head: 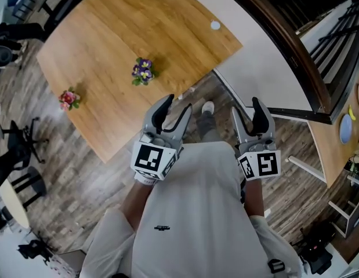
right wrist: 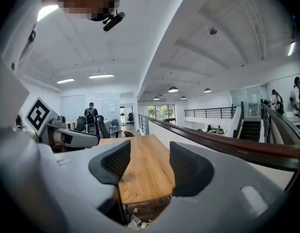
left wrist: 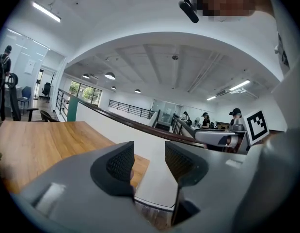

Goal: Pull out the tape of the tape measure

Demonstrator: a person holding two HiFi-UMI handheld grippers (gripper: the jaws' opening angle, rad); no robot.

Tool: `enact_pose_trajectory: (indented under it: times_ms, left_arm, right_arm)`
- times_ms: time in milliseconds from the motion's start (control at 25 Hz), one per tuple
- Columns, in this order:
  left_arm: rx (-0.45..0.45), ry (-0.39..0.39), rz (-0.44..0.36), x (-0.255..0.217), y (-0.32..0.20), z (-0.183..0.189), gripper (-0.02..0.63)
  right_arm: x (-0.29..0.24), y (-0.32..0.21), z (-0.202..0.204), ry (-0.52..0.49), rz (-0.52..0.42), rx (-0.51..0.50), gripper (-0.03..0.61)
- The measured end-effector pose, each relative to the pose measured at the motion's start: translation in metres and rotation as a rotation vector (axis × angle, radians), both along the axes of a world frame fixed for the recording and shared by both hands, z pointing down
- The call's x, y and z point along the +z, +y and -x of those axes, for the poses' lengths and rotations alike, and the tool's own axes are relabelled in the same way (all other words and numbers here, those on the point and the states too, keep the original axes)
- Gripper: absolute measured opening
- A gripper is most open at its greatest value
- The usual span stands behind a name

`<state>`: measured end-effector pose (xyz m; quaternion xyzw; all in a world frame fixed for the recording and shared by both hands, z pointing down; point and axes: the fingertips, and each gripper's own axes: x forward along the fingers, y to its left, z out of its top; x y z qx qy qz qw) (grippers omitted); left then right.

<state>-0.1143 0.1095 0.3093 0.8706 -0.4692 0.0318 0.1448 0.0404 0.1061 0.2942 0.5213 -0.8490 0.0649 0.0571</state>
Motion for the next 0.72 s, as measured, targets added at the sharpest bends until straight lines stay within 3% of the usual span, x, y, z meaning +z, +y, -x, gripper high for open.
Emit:
enact_pose_trajectory:
  times_ms: [560, 720]
  left_arm:
    - [-0.056, -0.049, -0.044, -0.022, -0.107, -0.092, 0.192]
    - [-0.098, -0.080, -0.020, -0.009, -0.124, -0.111, 0.196]
  right_arm:
    - [-0.009, -0.116, -0.070, -0.034, -0.029, -0.133, 0.253]
    - [0.003, -0.143, -0.088, -0.065, -0.005, -0.171, 0.253]
